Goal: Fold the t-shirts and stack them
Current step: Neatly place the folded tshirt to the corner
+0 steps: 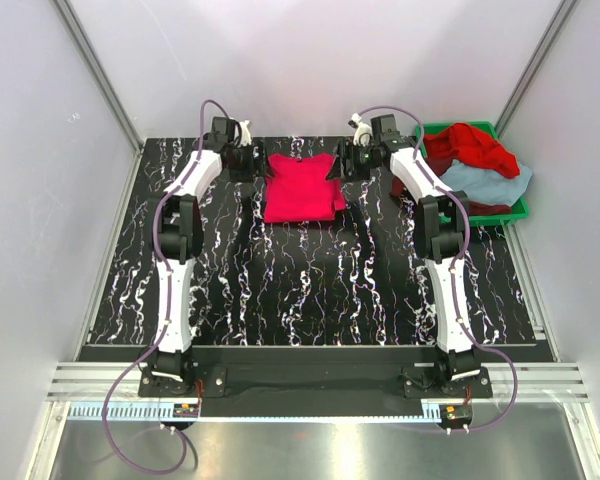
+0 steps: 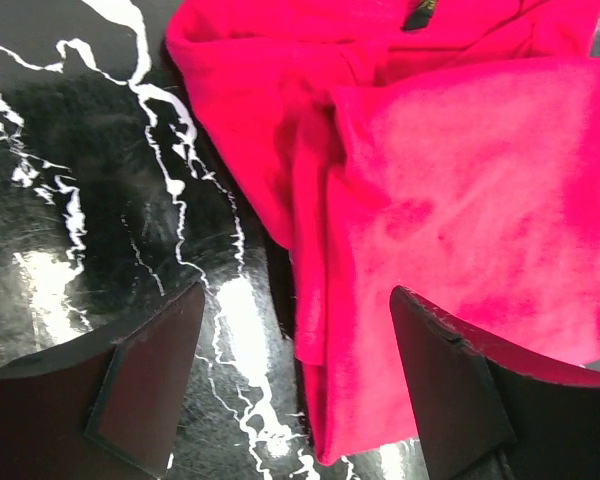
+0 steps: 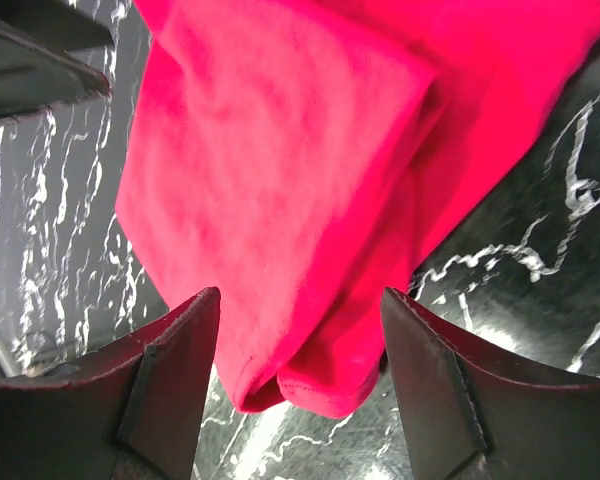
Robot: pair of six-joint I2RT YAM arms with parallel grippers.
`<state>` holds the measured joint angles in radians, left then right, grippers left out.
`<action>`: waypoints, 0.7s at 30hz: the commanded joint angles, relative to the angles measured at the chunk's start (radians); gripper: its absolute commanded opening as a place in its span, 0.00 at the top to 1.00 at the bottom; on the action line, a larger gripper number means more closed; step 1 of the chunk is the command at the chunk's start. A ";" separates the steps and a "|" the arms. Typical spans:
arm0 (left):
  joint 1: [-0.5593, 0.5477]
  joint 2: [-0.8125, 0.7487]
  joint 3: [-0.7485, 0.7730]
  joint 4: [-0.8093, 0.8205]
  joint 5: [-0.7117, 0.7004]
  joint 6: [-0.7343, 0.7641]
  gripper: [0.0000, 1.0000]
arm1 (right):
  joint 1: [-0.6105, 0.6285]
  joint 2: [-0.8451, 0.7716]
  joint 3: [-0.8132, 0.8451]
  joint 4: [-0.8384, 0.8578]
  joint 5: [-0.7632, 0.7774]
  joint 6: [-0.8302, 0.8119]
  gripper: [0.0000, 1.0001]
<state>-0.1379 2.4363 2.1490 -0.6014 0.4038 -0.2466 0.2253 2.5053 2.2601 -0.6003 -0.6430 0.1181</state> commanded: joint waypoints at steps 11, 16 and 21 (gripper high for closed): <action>0.031 0.197 0.147 0.123 0.176 -0.134 0.19 | 0.006 -0.006 0.010 -0.029 -0.063 0.051 0.28; 0.011 0.247 0.158 0.175 0.275 -0.177 0.29 | 0.012 -0.019 -0.002 -0.029 -0.053 0.051 0.28; -0.019 0.251 0.123 0.213 0.349 -0.206 0.44 | 0.019 -0.031 -0.019 -0.030 -0.037 0.040 0.28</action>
<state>-0.1261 2.6495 2.2898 -0.4000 0.6720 -0.4213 0.2291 2.5053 2.2379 -0.6277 -0.6746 0.1581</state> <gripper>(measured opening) 0.588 0.720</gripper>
